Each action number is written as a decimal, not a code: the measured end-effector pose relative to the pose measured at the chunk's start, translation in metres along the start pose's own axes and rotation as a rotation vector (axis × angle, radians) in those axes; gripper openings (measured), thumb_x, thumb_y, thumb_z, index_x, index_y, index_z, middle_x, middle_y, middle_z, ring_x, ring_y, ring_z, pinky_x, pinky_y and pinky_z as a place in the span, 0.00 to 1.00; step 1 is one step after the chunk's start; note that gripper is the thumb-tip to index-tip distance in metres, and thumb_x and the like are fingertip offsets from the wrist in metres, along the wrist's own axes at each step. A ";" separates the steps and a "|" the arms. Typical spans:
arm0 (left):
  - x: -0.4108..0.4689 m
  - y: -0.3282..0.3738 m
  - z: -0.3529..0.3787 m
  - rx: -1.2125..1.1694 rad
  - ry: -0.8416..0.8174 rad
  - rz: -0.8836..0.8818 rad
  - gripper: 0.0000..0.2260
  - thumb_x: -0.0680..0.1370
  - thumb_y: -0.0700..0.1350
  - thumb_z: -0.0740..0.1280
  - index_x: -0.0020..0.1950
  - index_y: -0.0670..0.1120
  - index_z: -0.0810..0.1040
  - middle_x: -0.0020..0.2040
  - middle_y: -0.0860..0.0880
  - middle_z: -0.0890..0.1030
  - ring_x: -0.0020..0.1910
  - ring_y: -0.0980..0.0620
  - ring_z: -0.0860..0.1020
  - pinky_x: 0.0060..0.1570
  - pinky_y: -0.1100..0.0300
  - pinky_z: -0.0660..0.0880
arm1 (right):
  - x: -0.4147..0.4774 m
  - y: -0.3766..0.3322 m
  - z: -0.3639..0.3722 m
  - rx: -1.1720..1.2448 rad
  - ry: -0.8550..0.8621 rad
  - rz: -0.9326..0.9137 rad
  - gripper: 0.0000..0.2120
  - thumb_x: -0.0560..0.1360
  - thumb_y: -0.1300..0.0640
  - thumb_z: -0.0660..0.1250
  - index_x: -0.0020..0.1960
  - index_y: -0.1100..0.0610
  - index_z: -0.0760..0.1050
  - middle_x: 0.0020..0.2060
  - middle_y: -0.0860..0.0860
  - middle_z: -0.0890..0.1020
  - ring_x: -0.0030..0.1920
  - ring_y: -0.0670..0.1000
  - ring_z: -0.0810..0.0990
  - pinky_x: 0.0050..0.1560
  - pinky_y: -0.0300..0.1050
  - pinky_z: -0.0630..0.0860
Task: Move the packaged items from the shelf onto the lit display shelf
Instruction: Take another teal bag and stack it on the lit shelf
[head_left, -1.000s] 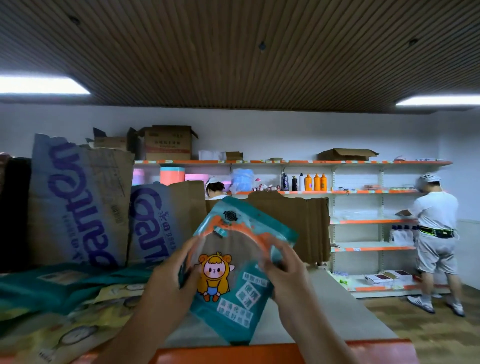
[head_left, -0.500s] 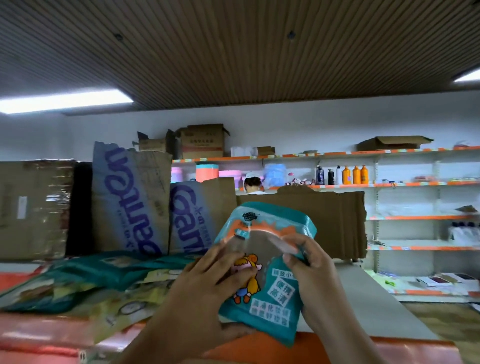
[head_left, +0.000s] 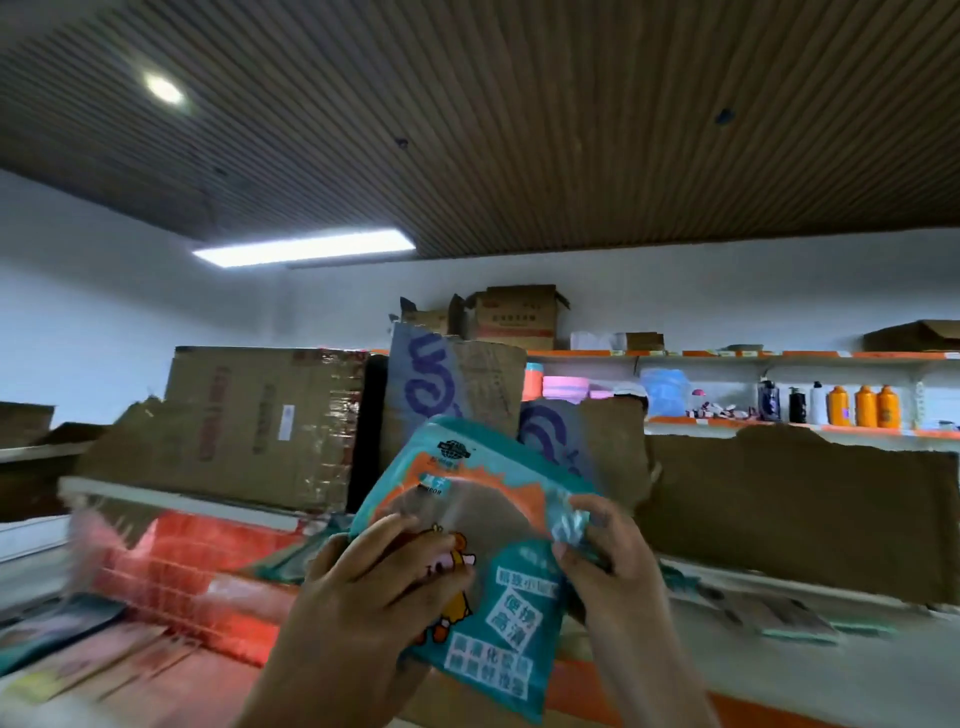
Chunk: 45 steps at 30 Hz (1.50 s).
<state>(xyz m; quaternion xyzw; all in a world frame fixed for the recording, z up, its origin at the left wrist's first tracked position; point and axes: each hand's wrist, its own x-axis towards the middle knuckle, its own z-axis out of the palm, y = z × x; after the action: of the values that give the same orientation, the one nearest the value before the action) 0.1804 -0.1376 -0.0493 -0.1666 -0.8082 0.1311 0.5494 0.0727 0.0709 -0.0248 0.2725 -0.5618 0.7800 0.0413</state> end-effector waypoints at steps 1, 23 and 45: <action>-0.015 -0.015 -0.012 0.020 -0.011 -0.009 0.21 0.67 0.50 0.71 0.60 0.58 0.83 0.64 0.57 0.81 0.66 0.48 0.76 0.52 0.47 0.78 | -0.001 0.002 0.019 -0.016 -0.005 0.005 0.15 0.77 0.71 0.68 0.52 0.51 0.77 0.49 0.53 0.84 0.39 0.45 0.84 0.33 0.39 0.78; -0.237 -0.202 -0.179 0.311 -0.516 -0.413 0.32 0.67 0.72 0.66 0.67 0.60 0.74 0.70 0.56 0.75 0.70 0.45 0.73 0.55 0.35 0.77 | -0.059 0.124 0.391 -0.119 -0.370 -0.015 0.21 0.77 0.69 0.65 0.48 0.41 0.80 0.48 0.40 0.82 0.47 0.52 0.84 0.49 0.61 0.82; -0.323 -0.403 -0.103 -0.306 -0.092 -1.354 0.37 0.70 0.48 0.79 0.68 0.76 0.65 0.77 0.65 0.60 0.71 0.55 0.69 0.53 0.57 0.82 | 0.066 0.304 0.598 0.151 -0.518 0.166 0.13 0.81 0.65 0.63 0.46 0.49 0.80 0.47 0.52 0.83 0.39 0.51 0.85 0.33 0.44 0.80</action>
<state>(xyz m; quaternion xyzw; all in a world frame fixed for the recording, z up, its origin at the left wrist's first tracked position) 0.3357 -0.6354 -0.1259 0.3043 -0.7661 -0.3490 0.4457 0.1306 -0.5934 -0.1213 0.4179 -0.5142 0.7249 -0.1881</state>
